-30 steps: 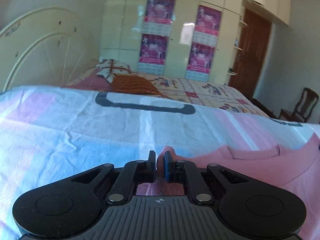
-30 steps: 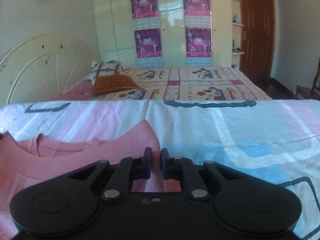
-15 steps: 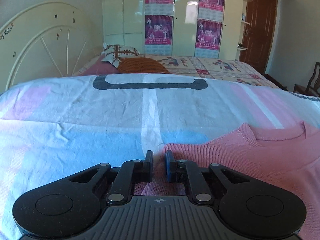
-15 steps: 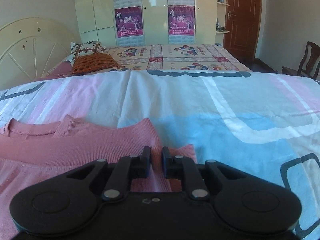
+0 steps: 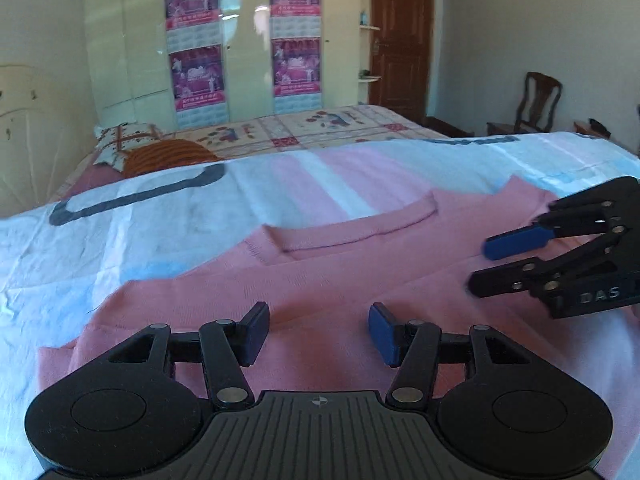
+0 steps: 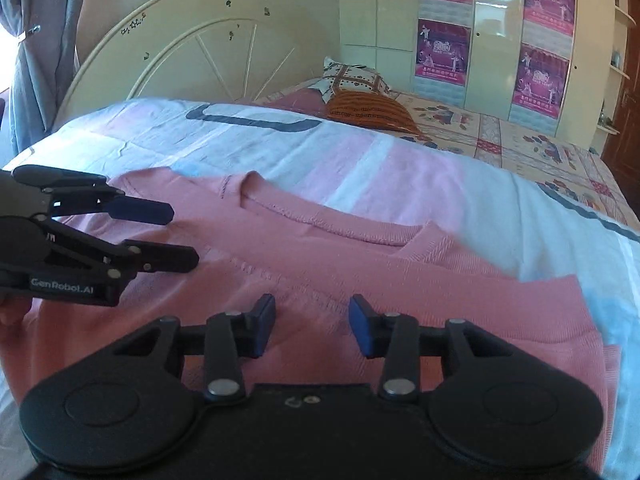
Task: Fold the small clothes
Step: 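Lay the fold flat and open both grippers, then move both open grippers to one side edge of the folded sweatshirt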
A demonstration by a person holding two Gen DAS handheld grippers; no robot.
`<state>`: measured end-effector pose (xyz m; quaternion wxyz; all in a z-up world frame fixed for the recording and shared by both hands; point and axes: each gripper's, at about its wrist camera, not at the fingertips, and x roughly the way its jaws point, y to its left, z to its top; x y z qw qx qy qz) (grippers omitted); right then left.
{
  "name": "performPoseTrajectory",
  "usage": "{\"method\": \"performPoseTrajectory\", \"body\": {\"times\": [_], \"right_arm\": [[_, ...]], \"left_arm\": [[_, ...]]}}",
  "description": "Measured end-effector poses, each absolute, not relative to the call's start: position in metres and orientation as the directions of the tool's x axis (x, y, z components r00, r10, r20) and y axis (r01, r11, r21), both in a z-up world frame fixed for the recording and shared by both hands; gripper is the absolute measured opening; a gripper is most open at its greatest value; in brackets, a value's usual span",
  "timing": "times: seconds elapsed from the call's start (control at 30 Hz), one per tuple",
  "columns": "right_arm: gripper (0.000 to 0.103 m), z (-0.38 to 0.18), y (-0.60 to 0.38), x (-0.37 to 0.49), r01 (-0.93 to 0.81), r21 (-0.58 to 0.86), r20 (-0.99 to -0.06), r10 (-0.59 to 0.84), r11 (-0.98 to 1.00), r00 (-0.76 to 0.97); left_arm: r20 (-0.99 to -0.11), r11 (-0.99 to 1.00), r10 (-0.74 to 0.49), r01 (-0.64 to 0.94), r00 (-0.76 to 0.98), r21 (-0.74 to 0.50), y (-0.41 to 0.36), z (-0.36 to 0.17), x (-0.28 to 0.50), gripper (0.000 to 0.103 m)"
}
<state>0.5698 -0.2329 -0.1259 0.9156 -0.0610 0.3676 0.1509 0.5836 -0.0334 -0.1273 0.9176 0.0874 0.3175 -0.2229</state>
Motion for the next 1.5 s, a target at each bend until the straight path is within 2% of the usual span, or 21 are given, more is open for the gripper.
{"method": "performPoseTrajectory", "body": {"times": [0.03,0.1,0.17,0.2,0.23,0.33,0.37,0.5,0.57,0.63,0.67,0.73,0.87,0.97,1.03,1.1,1.17,1.2,1.27,1.33,1.5], "right_arm": [[0.039,-0.126,-0.239,0.571,-0.3,-0.007,-0.692,0.212,0.954,0.69],[0.042,-0.124,-0.271,0.572,-0.154,-0.049,-0.678,0.081,0.987,0.731],[0.049,-0.128,-0.315,0.572,0.034,-0.047,-0.679,-0.057,0.998,0.732],[0.053,-0.132,-0.337,0.571,0.083,-0.005,-0.69,-0.064,0.997,0.721],[0.053,-0.134,-0.35,0.568,0.086,0.049,-0.691,-0.029,0.995,0.723],[0.051,-0.125,-0.346,0.562,0.087,0.03,-0.698,-0.041,0.996,0.715],[0.047,-0.119,-0.338,0.557,0.056,0.049,-0.681,-0.008,0.997,0.732],[0.045,-0.107,-0.281,0.527,-0.169,0.053,-0.624,0.165,0.984,0.764],[0.044,-0.112,-0.257,0.516,-0.273,0.05,-0.632,0.242,0.961,0.736],[0.044,-0.13,-0.241,0.521,-0.277,-0.038,-0.693,0.174,0.96,0.699],[0.045,-0.136,-0.239,0.52,-0.271,-0.061,-0.689,0.156,0.96,0.708],[0.045,-0.132,-0.24,0.521,-0.235,-0.035,-0.684,0.148,0.971,0.714],[0.044,-0.112,-0.235,0.495,-0.241,0.006,-0.63,0.191,0.97,0.753],[0.045,-0.125,-0.224,0.487,-0.26,-0.04,-0.668,0.168,0.965,0.725],[0.045,-0.132,-0.227,0.484,-0.248,-0.039,-0.666,0.16,0.968,0.729],[0.045,-0.127,-0.232,0.482,-0.229,-0.024,-0.67,0.154,0.973,0.726],[0.045,-0.118,-0.243,0.473,-0.196,-0.027,-0.651,0.132,0.98,0.747],[0.045,-0.117,-0.251,0.47,-0.175,-0.022,-0.652,0.118,0.984,0.749],[0.044,-0.128,-0.265,0.47,-0.133,-0.026,-0.7,0.077,0.991,0.71],[0.044,-0.131,-0.276,0.465,-0.133,0.014,-0.69,0.106,0.991,0.716],[0.045,-0.127,-0.288,0.454,-0.08,0.006,-0.697,0.061,0.997,0.715]], "left_arm": [[-0.616,0.903,-0.333,0.43,0.714,0.011,-0.019,-0.127,0.585,0.055],[-0.624,0.945,-0.236,0.325,0.745,0.03,0.012,-0.13,0.591,0.055],[-0.63,0.96,-0.223,0.281,0.744,-0.008,0.04,-0.135,0.592,0.055],[-0.631,0.961,-0.229,0.275,0.741,-0.026,0.048,-0.137,0.593,0.055],[-0.632,0.963,-0.227,0.269,0.741,-0.031,0.051,-0.137,0.594,0.055],[-0.618,0.966,-0.213,0.257,0.757,-0.019,0.044,-0.128,0.582,0.055],[-0.6,0.961,-0.243,0.274,0.762,-0.041,0.039,-0.123,0.572,0.055],[-0.568,0.91,-0.369,0.411,0.736,-0.059,-0.009,-0.112,0.527,0.055],[-0.594,0.88,-0.406,0.472,0.694,-0.051,-0.036,-0.119,0.513,0.055],[-0.656,0.875,-0.36,0.483,0.664,0.009,-0.055,-0.137,0.511,0.056],[-0.639,0.88,-0.347,0.474,0.686,0.031,-0.058,-0.141,0.507,0.058],[-0.654,0.892,-0.331,0.452,0.681,0.02,-0.058,-0.131,0.505,0.058],[-0.6,0.886,-0.383,0.463,0.703,-0.024,-0.059,-0.111,0.485,0.058],[-0.647,0.874,-0.366,0.486,0.668,0.007,-0.073,-0.128,0.479,0.059],[-0.64,0.883,-0.345,0.468,0.687,0.026,-0.073,-0.133,0.474,0.064],[-0.642,0.899,-0.338,0.437,0.688,-0.005,-0.064,-0.125,0.472,0.064],[-0.623,0.912,-0.312,0.409,0.717,0.014,-0.053,-0.121,0.465,0.064],[-0.649,0.917,-0.288,0.399,0.704,0.025,-0.048,-0.126,0.467,0.064],[-0.652,0.922,-0.296,0.387,0.698,-0.004,-0.037,-0.132,0.47,0.065],[-0.656,0.93,-0.283,0.369,0.7,-0.007,-0.033,-0.128,0.472,0.065],[-0.652,0.951,-0.231,0.309,0.722,0.006,-0.013,-0.124,0.457,0.065]]}}
